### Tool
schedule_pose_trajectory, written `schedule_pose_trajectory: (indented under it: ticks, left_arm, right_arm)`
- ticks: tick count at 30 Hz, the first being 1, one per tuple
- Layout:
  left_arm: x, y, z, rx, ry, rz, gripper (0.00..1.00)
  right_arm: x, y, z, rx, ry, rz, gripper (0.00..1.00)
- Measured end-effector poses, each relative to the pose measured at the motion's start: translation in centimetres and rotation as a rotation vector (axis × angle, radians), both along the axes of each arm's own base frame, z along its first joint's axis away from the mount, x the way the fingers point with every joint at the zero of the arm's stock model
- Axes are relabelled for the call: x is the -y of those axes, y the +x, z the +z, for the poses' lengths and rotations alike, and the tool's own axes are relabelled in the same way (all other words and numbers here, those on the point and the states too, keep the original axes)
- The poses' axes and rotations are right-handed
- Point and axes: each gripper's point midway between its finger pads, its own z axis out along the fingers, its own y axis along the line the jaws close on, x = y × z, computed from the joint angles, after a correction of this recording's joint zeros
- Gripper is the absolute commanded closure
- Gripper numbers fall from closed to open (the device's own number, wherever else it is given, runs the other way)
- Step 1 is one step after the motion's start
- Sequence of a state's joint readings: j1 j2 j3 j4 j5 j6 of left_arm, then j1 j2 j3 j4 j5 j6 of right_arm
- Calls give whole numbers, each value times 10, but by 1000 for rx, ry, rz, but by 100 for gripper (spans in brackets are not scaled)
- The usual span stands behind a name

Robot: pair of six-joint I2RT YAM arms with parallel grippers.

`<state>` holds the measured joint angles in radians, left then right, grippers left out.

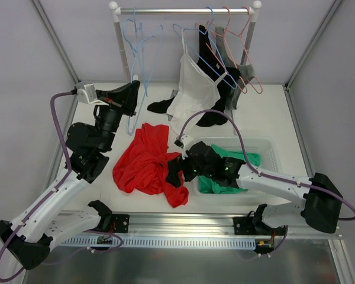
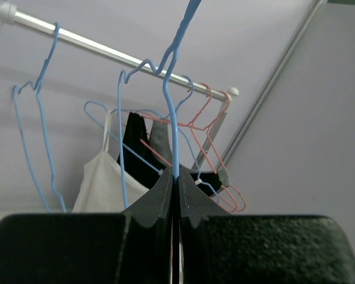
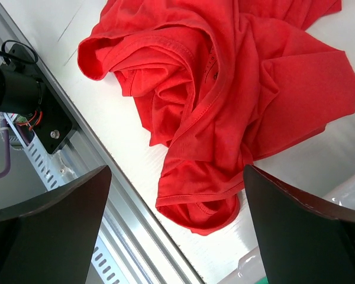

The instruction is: Remove the tank top from the hanger

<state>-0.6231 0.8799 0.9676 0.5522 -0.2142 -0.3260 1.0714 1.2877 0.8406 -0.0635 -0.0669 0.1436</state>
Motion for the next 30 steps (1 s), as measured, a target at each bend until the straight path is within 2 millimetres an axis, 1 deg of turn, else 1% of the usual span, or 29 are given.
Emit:
schedule_pose_trajectory:
  ticks: [4,6,9,13,16,19,21,24,30]
  left_arm:
    - [0,19,-21,-123,-9,45,100]
    - [4,35,-27,-184,-4,75,100]
    - [14,61,-30,-255,26,118,100]
    - [28,95,-24,-296,61,171,100]
    - [36,120,-29,-322,101,214,100]
    - [45,143,-33,-337,122,219,100]
    - [44,159,-36,-350,132,235,100]
    - [37,183,-37,-354,134,260,100]
    - [18,217,-38,-351,136,282,100]
  right_arm:
    - [1,1,2,2,8,-18,1]
    - [3,2,3,5,14,-26,0]
    - [7,1,5,9,21,-38,0]
    - [12,-1,12,20,43,-44,1]
    - [17,-1,16,34,54,-56,0]
    - [22,-1,17,45,60,-66,0]
    - [25,-2,16,46,58,-68,1]
    - [29,-4,12,44,51,-67,1]
    - [33,-6,12,51,53,-64,1]
